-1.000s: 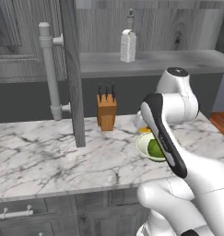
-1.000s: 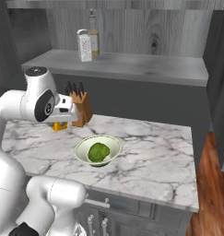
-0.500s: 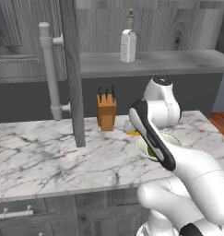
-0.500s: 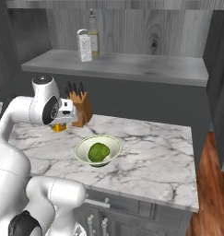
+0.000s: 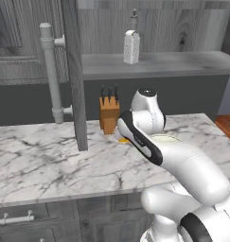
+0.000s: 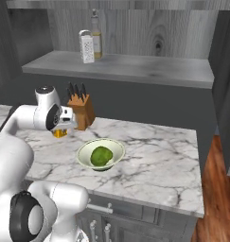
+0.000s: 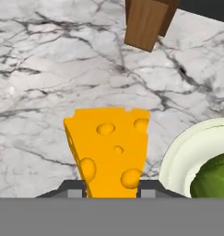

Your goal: Pick the cheese from the fridge and the cheese grater from the cabinet and place them next to the salad bowl.

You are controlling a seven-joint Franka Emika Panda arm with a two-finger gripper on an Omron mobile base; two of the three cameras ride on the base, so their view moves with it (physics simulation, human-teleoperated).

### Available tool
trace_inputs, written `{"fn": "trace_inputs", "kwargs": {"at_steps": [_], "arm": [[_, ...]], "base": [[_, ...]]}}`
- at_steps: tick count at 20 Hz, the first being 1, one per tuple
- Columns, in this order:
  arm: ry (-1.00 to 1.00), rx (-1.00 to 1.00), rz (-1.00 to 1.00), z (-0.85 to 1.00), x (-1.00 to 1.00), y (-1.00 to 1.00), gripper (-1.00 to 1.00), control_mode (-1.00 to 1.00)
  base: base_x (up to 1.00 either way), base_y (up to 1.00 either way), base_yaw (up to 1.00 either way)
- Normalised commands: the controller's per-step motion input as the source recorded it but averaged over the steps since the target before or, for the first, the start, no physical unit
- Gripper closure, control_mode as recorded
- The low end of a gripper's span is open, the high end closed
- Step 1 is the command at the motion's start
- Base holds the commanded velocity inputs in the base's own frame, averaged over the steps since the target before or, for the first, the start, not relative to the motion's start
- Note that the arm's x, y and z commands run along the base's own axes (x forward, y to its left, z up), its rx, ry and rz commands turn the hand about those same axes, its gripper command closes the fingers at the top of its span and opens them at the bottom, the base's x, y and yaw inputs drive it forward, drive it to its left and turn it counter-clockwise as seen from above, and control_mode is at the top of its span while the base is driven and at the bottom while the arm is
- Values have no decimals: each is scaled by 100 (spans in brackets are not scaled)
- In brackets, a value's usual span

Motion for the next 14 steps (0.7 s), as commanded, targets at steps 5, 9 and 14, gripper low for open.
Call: {"fn": "trace_inputs", "kwargs": {"at_steps": [5,9,14], "arm": [[4,0,-1,-39,30,11,100,-100],[4,-3,0,-47,12,1,100,-100],[2,-6,-3,-41,12,-1,100,-100]], "base": [[0,0,0],[0,0,0],[0,0,0]]}}
